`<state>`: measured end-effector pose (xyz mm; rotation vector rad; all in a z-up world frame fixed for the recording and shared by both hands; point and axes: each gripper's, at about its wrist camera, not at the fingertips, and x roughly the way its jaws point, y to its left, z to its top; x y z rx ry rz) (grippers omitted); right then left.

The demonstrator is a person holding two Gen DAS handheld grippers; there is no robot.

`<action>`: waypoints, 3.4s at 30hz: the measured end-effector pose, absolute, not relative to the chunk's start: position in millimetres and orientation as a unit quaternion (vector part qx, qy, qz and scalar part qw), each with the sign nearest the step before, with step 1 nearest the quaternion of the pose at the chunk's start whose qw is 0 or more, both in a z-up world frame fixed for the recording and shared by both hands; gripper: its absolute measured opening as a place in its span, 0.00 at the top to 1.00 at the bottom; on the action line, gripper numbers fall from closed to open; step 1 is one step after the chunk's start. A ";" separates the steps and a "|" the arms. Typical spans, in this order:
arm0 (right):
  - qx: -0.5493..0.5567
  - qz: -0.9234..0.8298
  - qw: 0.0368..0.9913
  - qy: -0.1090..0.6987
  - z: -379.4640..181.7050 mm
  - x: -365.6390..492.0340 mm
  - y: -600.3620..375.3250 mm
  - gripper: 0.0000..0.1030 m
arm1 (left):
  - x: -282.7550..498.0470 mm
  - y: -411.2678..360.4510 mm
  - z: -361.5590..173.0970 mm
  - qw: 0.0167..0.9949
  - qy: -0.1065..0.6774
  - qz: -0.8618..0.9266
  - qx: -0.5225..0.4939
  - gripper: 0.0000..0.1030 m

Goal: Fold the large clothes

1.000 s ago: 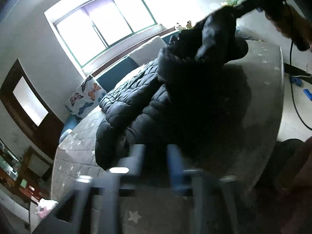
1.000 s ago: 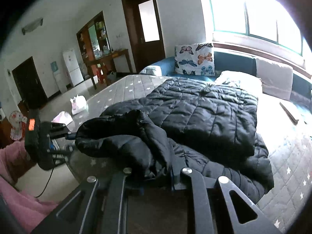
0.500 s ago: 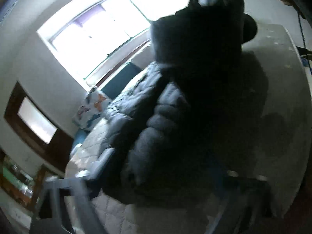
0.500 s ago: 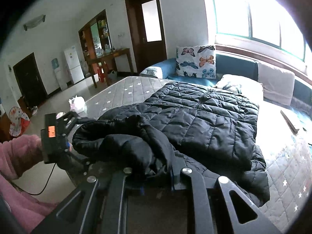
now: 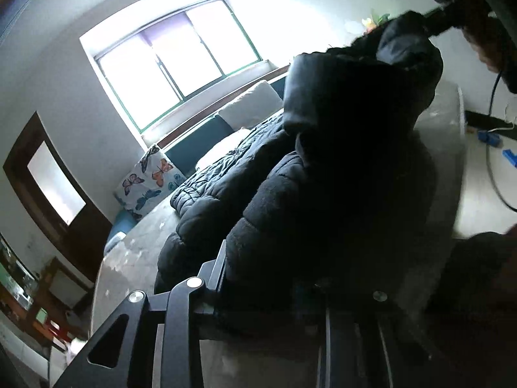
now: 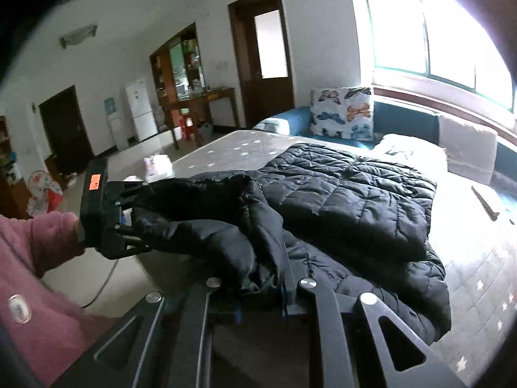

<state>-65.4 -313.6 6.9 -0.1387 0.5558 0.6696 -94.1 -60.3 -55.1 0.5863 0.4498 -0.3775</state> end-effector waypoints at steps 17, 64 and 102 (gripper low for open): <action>-0.091 0.341 0.905 0.236 70.7 -28.2 -305.3 0.84 | -63.8 -36.9 42.6 0.935 0.232 -0.149 0.221 0.70; -0.039 0.212 0.882 0.418 21.1 275.1 -319.7 0.74 | 284.5 -45.4 52.6 0.901 0.398 -0.146 0.094 0.46; -0.119 0.226 0.867 0.427 -7.1 205.6 -260.5 0.51 | 223.5 -52.9 18.0 0.890 0.428 -0.092 0.124 0.46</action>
